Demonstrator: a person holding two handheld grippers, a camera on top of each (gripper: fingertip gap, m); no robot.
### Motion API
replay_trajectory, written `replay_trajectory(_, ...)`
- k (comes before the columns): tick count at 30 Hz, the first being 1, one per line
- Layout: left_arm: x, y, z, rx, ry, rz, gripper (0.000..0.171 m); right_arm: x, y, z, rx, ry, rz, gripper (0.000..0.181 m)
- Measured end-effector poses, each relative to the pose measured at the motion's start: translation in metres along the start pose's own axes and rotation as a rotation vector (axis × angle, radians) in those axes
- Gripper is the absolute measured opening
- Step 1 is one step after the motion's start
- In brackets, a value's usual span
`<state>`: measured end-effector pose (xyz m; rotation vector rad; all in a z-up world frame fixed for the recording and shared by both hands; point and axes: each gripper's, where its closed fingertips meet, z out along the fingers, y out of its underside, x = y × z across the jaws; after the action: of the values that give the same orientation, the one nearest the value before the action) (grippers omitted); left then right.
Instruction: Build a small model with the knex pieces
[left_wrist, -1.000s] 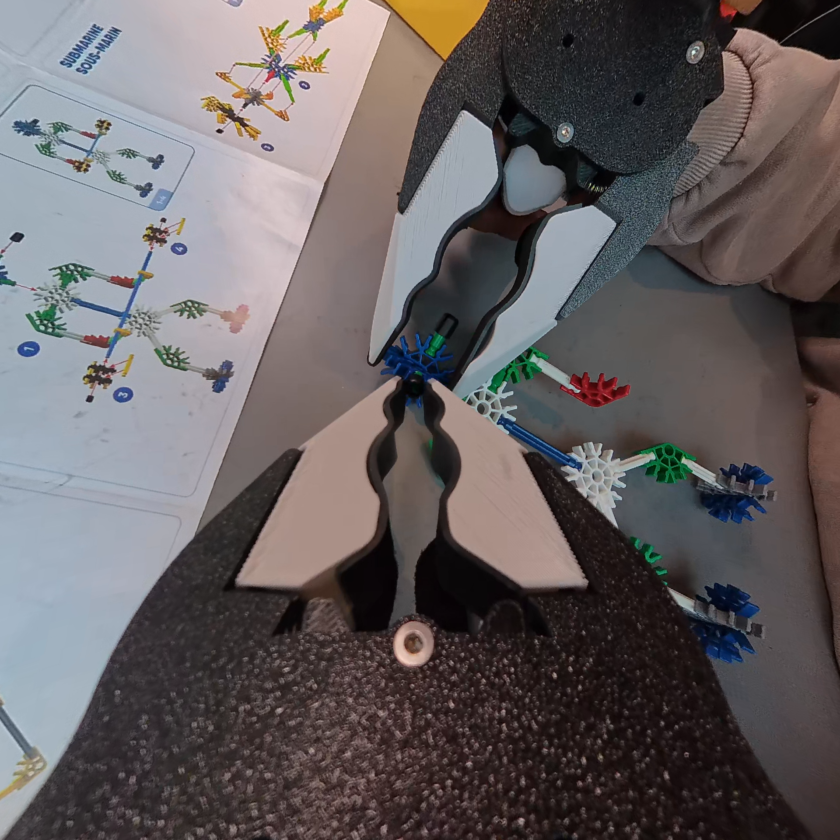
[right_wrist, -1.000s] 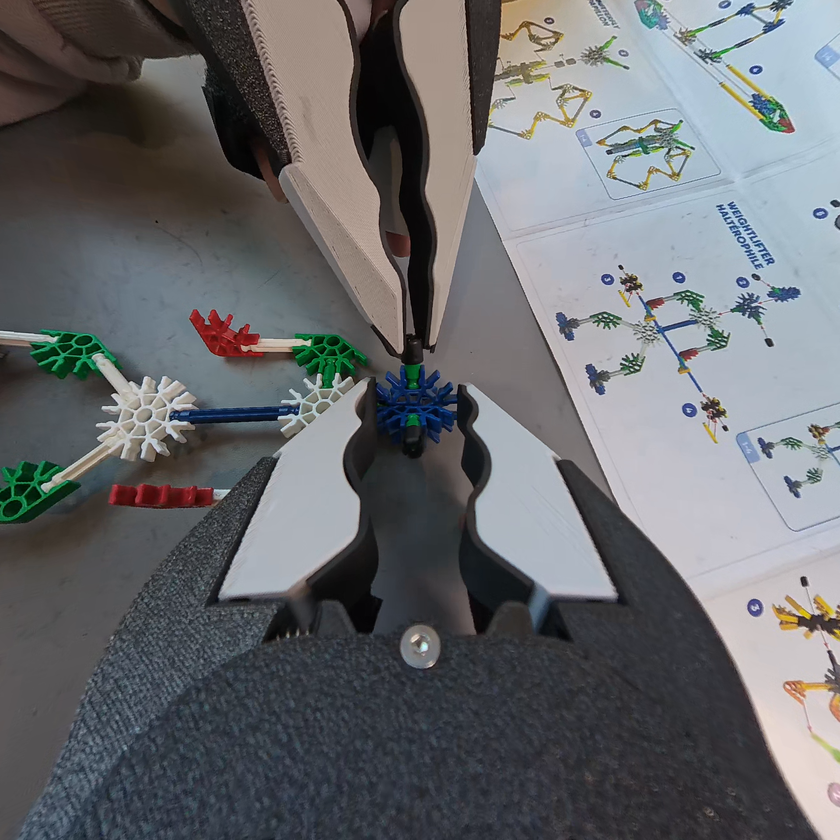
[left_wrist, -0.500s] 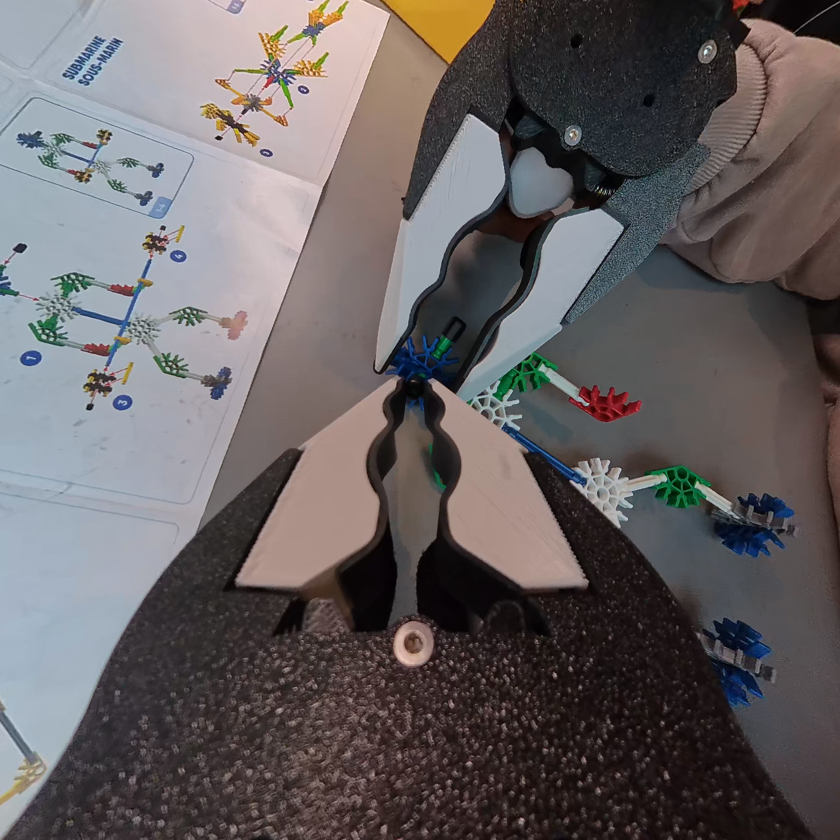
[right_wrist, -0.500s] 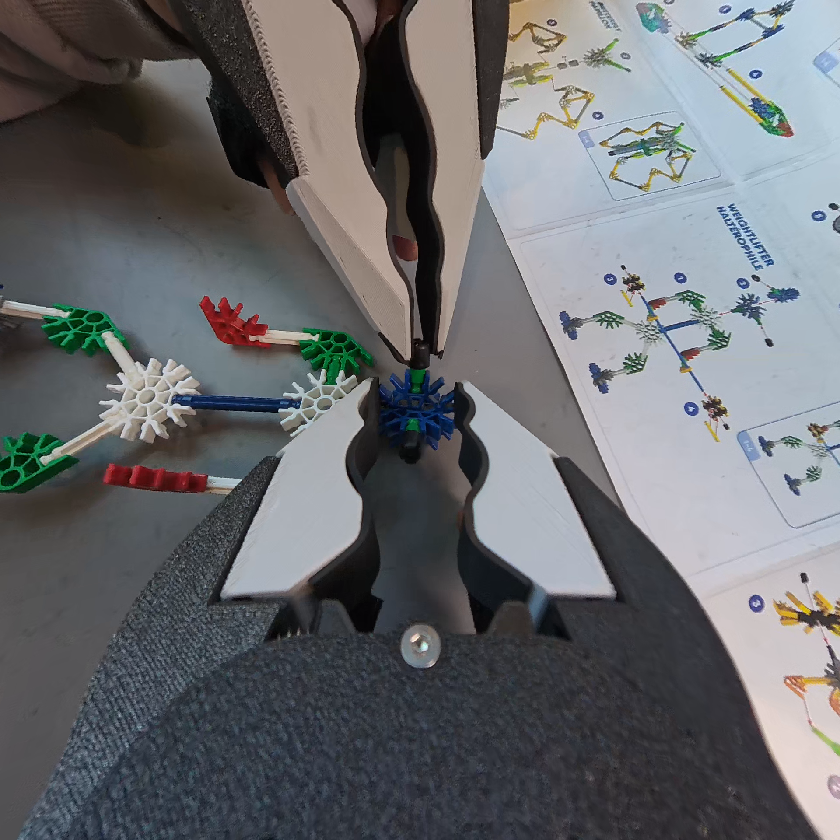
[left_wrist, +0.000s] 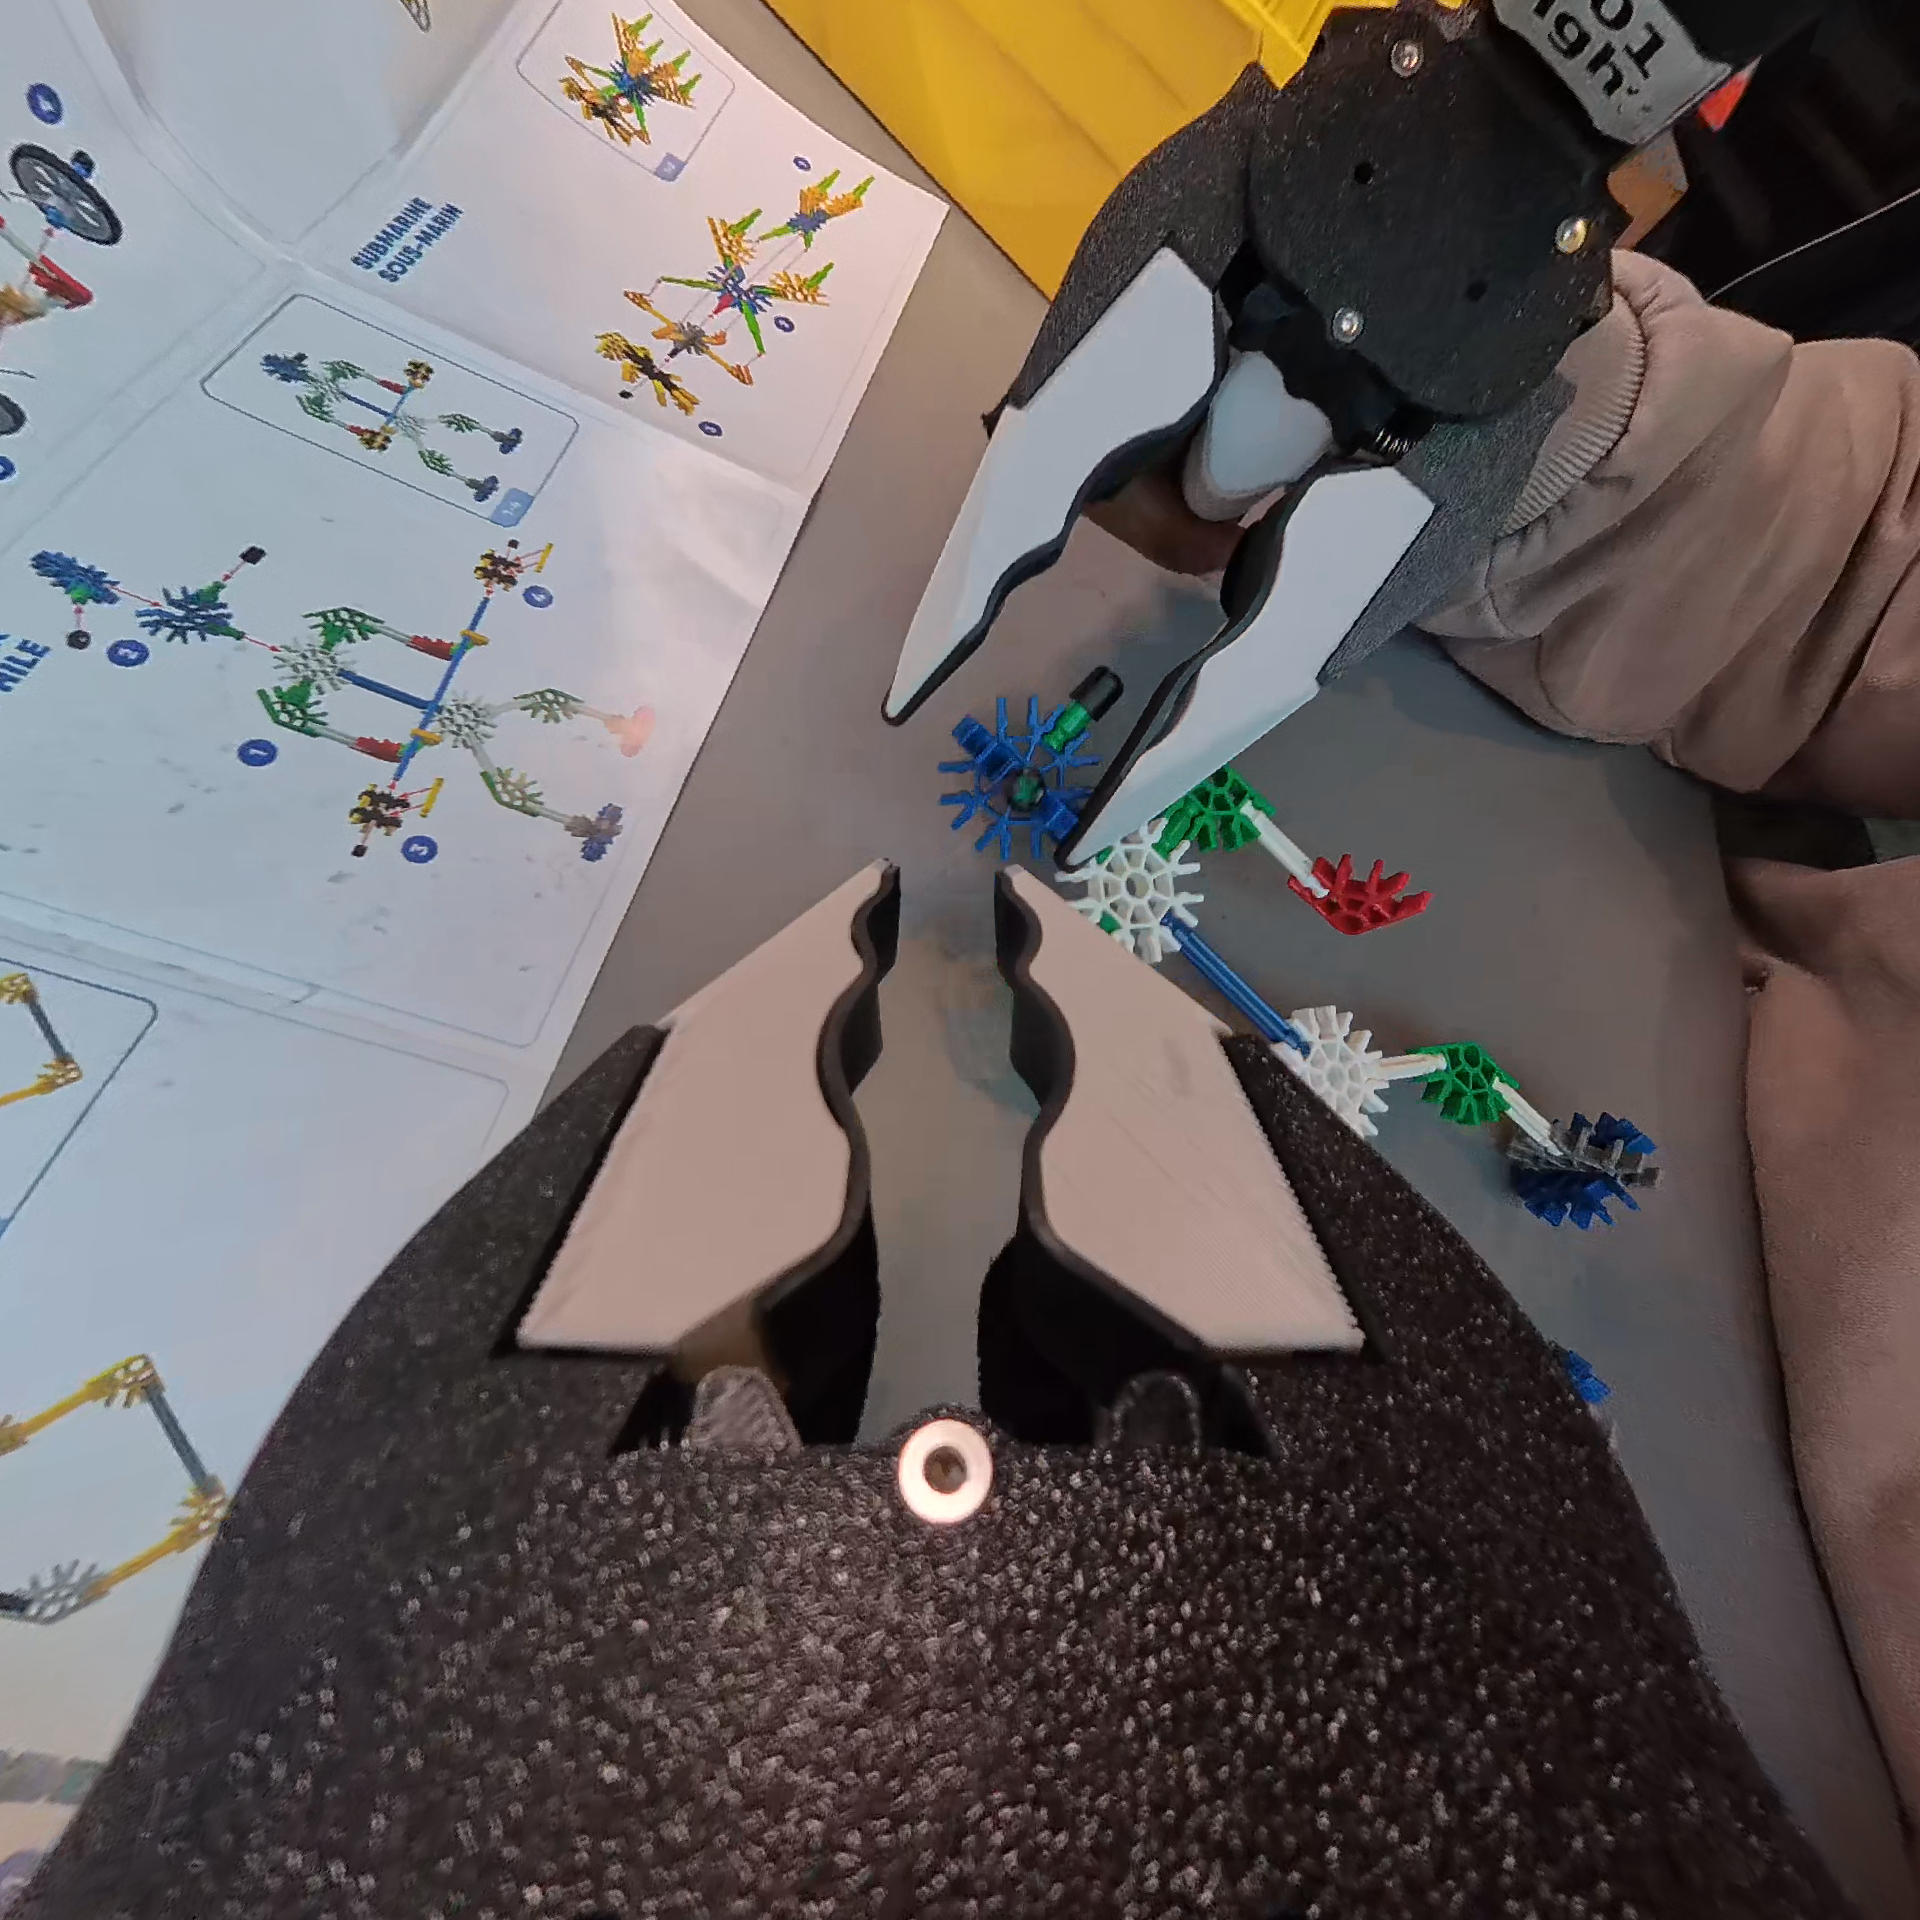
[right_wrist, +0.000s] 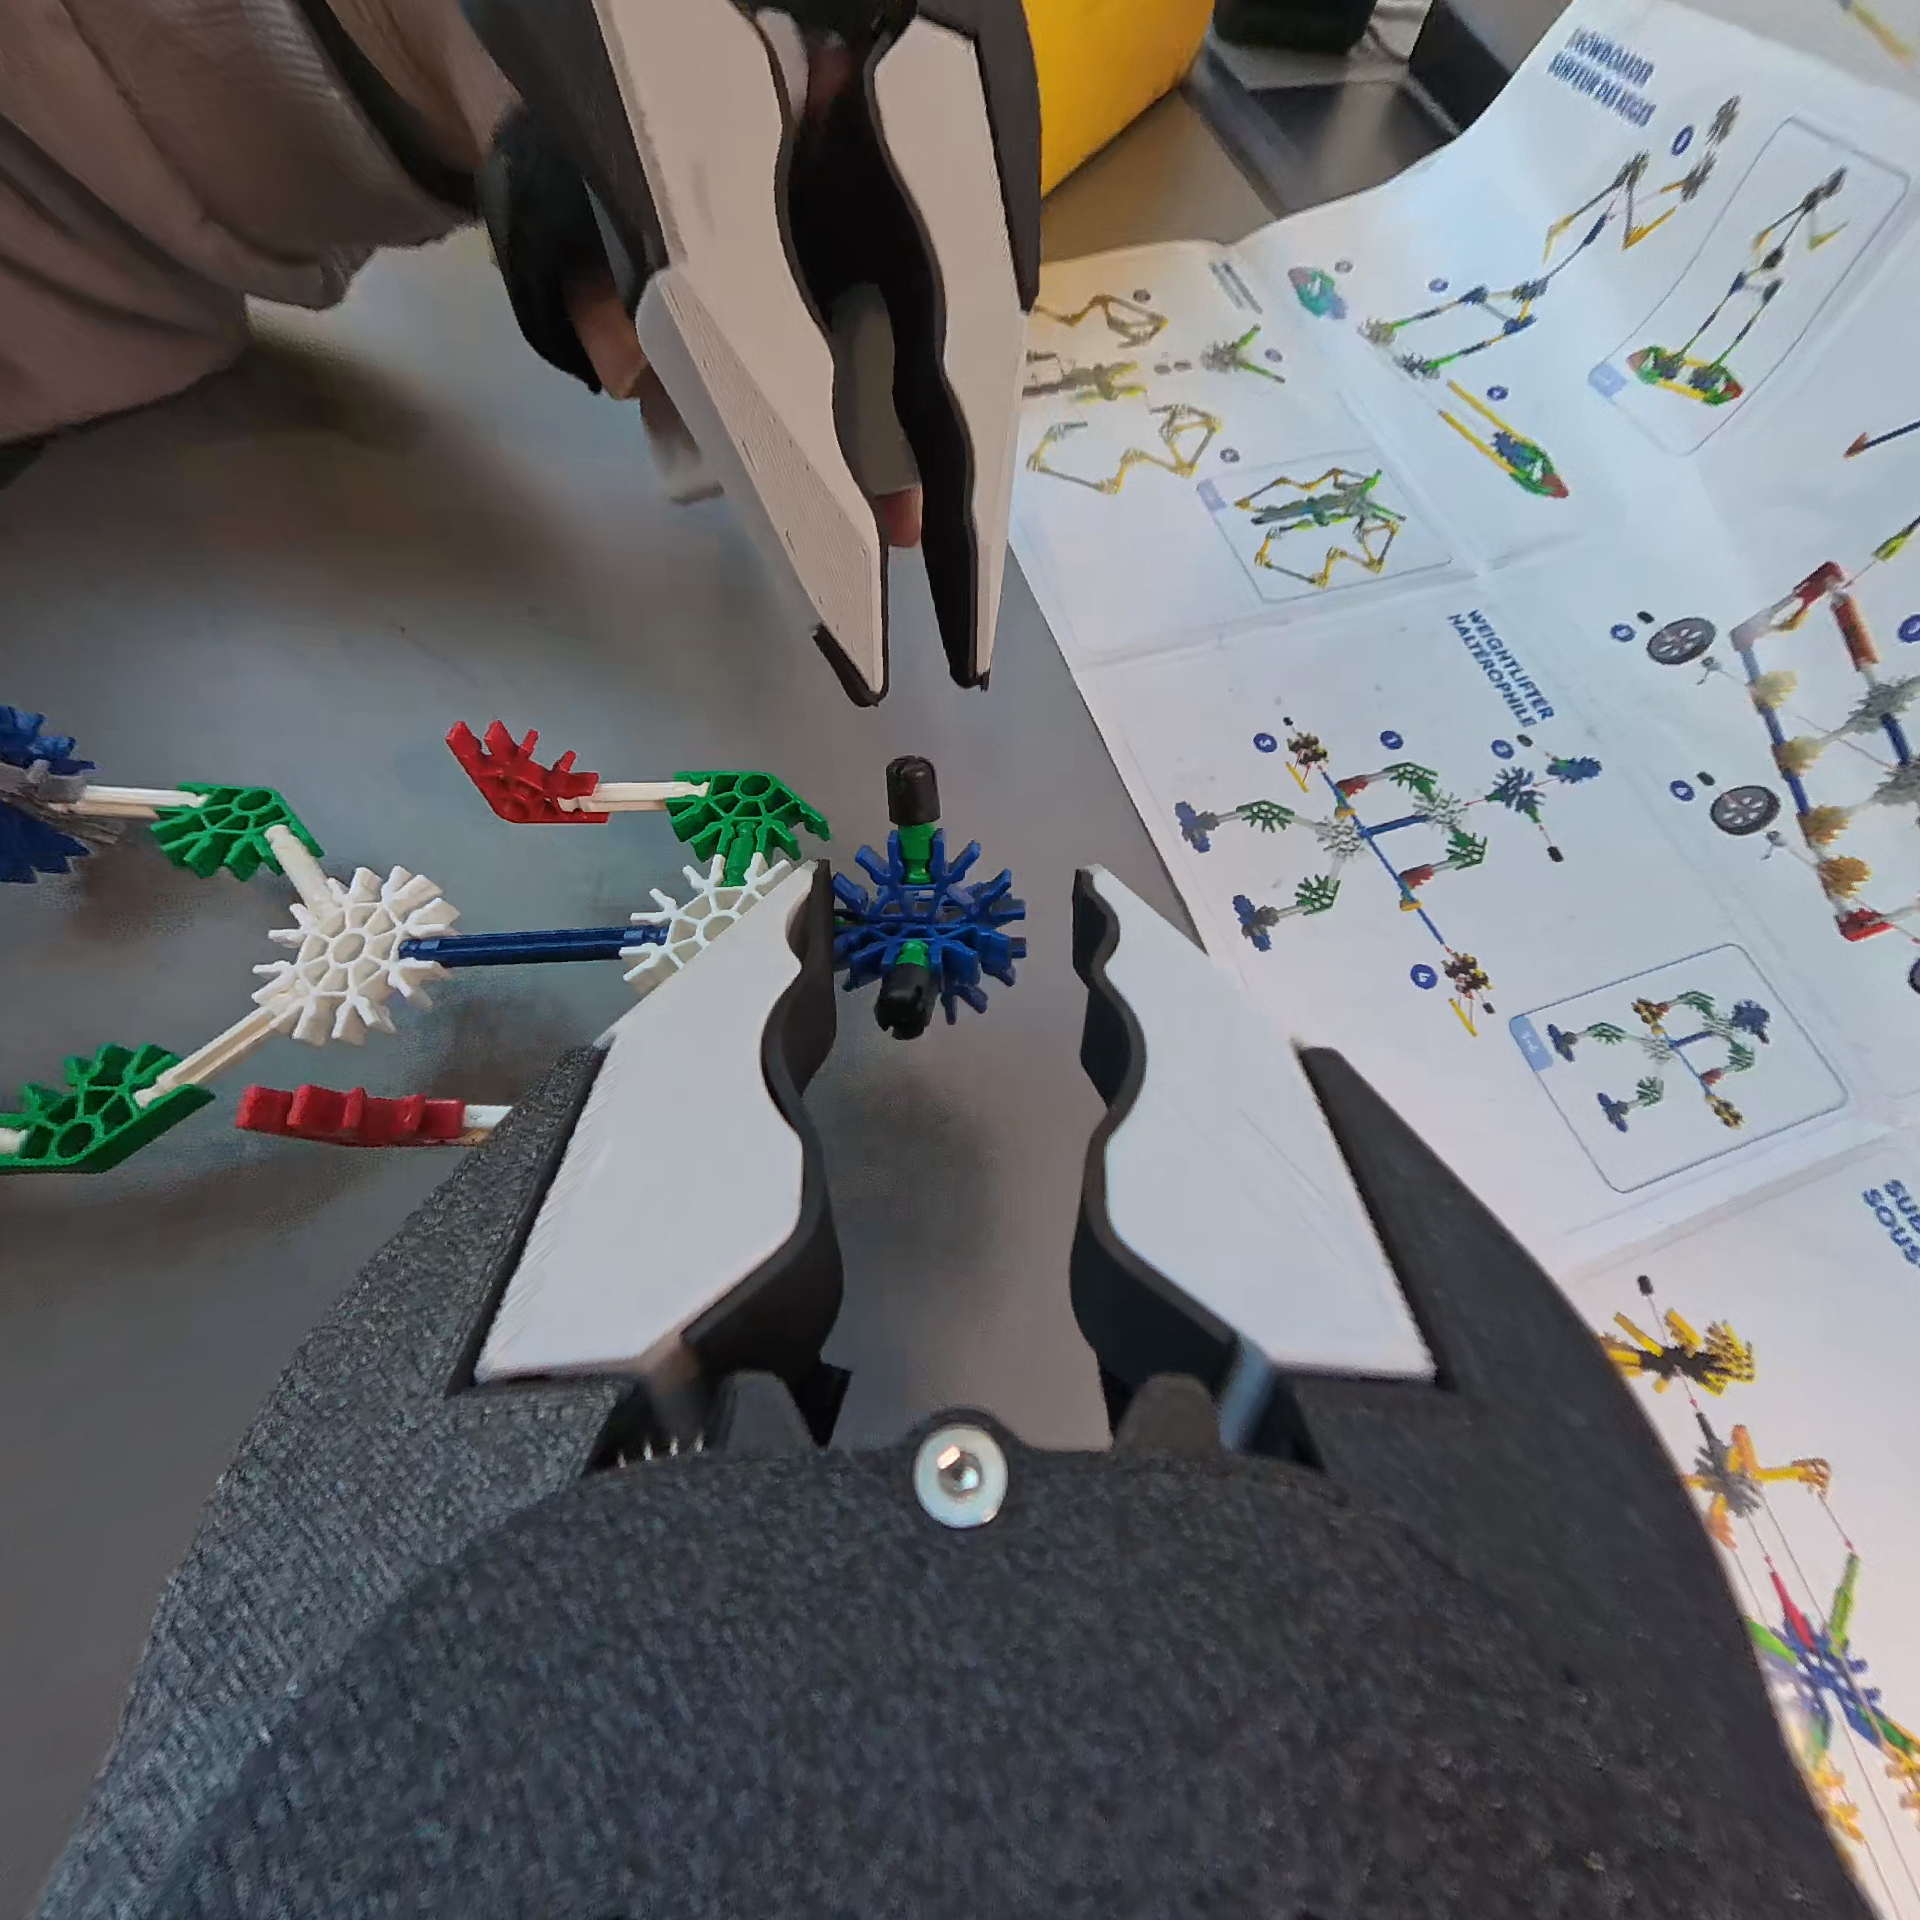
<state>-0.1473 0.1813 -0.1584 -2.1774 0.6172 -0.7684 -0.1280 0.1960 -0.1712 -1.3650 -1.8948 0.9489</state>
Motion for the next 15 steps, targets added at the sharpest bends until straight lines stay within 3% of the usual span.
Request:
replay_trajectory(9, 0.023, 0.027, 0.027, -0.089, 0.172, -0.090, 0.024, -0.014, 0.004, 0.016, -0.028, 0.004, -0.056, 0.034)
replay_trajectory(15, 0.022, 0.035, 0.025, -0.121, 0.108, -0.086, 0.024, -0.004, -0.006, 0.001, -0.025, 0.061, -0.037, 0.036)
